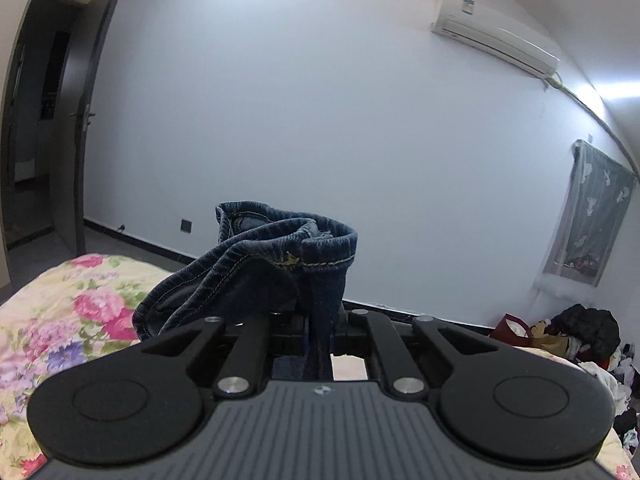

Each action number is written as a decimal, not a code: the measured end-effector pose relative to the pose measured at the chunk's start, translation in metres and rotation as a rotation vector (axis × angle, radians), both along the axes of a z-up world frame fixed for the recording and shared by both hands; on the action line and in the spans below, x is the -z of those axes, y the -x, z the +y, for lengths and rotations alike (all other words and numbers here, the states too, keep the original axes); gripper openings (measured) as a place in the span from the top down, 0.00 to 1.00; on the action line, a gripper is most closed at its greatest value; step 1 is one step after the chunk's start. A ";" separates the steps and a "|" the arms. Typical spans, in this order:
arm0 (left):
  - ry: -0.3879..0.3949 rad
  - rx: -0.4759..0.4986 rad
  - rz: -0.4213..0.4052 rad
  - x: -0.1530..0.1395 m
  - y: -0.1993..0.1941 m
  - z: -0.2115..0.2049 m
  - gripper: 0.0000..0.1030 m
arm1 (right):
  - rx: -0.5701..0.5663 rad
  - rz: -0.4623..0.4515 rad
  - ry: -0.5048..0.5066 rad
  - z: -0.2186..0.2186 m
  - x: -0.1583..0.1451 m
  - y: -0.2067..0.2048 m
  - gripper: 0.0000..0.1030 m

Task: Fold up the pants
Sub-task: 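Lift the leg hems high with the left gripper, then carry the hems over and lay them onto the waistband with the left gripper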

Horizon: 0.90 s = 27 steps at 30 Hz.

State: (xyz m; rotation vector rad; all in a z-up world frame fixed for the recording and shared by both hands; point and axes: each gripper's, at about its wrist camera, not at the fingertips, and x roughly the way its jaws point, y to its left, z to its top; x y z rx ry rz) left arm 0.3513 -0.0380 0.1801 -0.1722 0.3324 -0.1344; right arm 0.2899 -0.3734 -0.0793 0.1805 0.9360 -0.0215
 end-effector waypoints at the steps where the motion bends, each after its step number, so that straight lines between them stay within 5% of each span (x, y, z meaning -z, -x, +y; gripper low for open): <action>1: -0.014 0.014 -0.010 -0.010 0.002 -0.022 0.92 | 0.004 -0.012 -0.004 -0.011 -0.003 0.008 1.00; 6: -0.071 0.094 -0.035 -0.034 0.008 -0.131 0.92 | 0.036 -0.064 -0.038 -0.072 -0.014 0.047 1.00; 10: -0.128 0.191 -0.029 -0.014 0.007 -0.219 0.92 | 0.068 -0.094 -0.054 -0.118 -0.019 0.076 1.00; 15: -0.197 0.345 0.037 0.049 0.004 -0.333 0.92 | 0.120 -0.092 -0.059 -0.168 -0.009 0.101 1.00; 19: -0.275 0.503 0.184 0.124 0.007 -0.418 0.93 | 0.169 -0.055 -0.060 -0.206 0.004 0.113 1.00; 24: -0.305 0.666 0.418 0.215 0.014 -0.475 0.93 | 0.187 0.004 -0.032 -0.238 0.012 0.131 1.00; 27: -0.284 0.772 0.537 0.239 0.024 -0.475 0.90 | 0.186 0.034 -0.021 -0.249 0.014 0.140 1.00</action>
